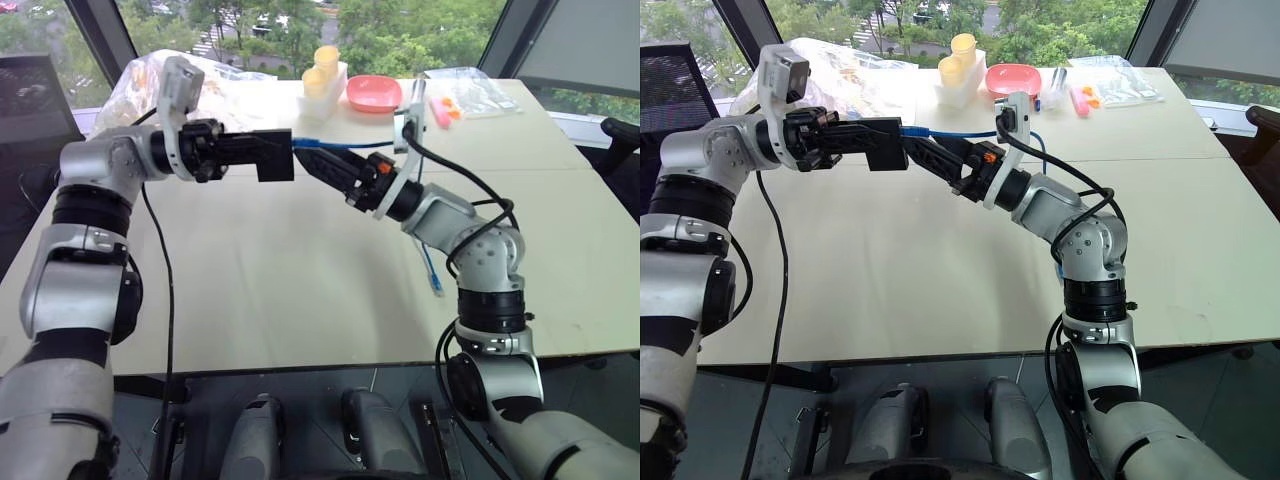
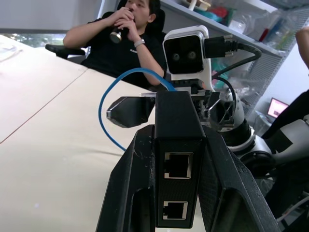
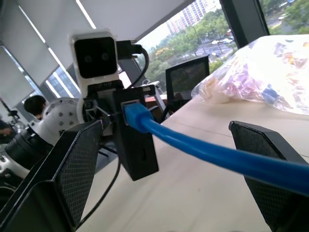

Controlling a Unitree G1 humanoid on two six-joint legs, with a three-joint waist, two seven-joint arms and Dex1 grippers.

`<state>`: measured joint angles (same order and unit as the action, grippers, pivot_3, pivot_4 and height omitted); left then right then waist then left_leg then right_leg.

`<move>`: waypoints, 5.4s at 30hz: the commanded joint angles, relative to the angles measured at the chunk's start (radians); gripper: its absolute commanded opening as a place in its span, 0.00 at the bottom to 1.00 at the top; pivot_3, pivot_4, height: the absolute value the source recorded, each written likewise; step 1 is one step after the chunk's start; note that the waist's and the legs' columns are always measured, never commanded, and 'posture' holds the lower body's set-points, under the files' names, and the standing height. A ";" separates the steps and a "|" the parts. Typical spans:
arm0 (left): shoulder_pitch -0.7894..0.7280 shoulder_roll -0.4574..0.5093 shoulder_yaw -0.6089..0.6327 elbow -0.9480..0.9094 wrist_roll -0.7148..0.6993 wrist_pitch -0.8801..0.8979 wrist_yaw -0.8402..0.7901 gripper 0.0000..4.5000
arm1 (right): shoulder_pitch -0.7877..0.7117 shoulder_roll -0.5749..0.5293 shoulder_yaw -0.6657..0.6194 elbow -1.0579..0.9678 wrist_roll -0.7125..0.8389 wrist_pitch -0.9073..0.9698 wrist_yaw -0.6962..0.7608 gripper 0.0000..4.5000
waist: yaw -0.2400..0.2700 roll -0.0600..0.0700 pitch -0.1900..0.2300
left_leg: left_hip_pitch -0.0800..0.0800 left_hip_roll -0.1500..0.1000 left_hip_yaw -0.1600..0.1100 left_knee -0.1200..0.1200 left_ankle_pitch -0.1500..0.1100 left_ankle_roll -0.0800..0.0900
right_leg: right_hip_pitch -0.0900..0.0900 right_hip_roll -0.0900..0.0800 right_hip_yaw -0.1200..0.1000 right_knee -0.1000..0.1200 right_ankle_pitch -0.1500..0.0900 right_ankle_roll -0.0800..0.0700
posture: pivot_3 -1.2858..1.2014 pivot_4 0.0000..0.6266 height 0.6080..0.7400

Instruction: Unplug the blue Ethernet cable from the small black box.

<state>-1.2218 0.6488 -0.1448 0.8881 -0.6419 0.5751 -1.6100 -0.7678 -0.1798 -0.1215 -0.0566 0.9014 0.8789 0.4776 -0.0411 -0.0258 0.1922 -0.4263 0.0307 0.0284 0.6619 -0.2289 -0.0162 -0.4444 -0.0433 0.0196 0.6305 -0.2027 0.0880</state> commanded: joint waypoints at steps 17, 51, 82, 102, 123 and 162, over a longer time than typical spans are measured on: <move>0.001 0.006 -0.027 -0.054 -0.055 0.011 -0.004 0.12 | -0.040 0.018 0.013 -0.021 0.019 0.006 0.016 0.78 | 0.000 0.000 0.000 | 0.000 0.000 0.000 0.000 0.000 0.000 | 0.000 0.000 0.000 0.000 0.000 0.000 | 0.52 0.24 1.00; 0.012 0.015 -0.034 -0.080 -0.076 0.026 -0.004 0.12 | -0.020 0.046 -0.052 -0.038 0.145 0.037 0.020 0.72 | 0.000 0.000 0.000 | 0.000 0.000 0.000 0.000 0.000 0.000 | 0.000 0.000 0.000 -0.001 -0.001 -0.001 | 0.52 0.24 1.00; 0.008 0.019 -0.037 -0.076 -0.078 0.022 -0.004 0.12 | 0.011 0.005 -0.003 -0.020 0.093 0.029 0.091 0.45 | -0.001 0.000 0.000 | 0.000 0.000 0.000 0.000 0.000 0.001 | 0.000 0.000 0.000 -0.001 -0.002 -0.003 | 0.52 0.24 1.00; 0.027 0.020 -0.047 -0.096 -0.079 0.028 -0.004 0.12 | 0.002 0.036 -0.035 0.003 0.102 0.007 0.066 0.01 | -0.001 0.001 0.000 | 0.000 0.000 0.000 0.000 -0.001 0.001 | 0.000 0.000 0.000 -0.001 -0.002 -0.003 | 0.52 0.24 1.00; 0.000 0.026 -0.002 -0.034 -0.037 -0.006 -0.004 0.12 | 0.094 -0.026 -0.092 -0.049 0.113 0.008 0.055 0.01 | -0.001 0.000 0.001 | -0.001 0.000 0.000 0.000 -0.001 0.001 | -0.001 -0.001 0.000 -0.002 -0.002 -0.004 | 0.52 0.24 1.00; 0.298 -0.446 0.136 0.090 0.468 -0.783 0.728 0.64 | 0.392 -0.194 -0.039 -0.247 -0.208 0.146 -0.114 1.00 | 0.028 0.000 0.000 | -0.001 0.000 0.004 0.000 -0.002 0.004 | 0.000 -0.001 0.003 -0.005 -0.001 -0.001 | 0.52 0.24 1.00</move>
<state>-0.9012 0.1929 -0.0230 0.9813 -0.1815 -0.1857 -0.8733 -0.3698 -0.3738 -0.1426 -0.2710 0.6911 1.0563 0.3624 -0.0133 -0.0254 0.1926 -0.4272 0.0303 0.0322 0.6619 -0.2314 -0.0125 -0.4445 -0.0442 0.0222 0.6251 -0.2033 0.0867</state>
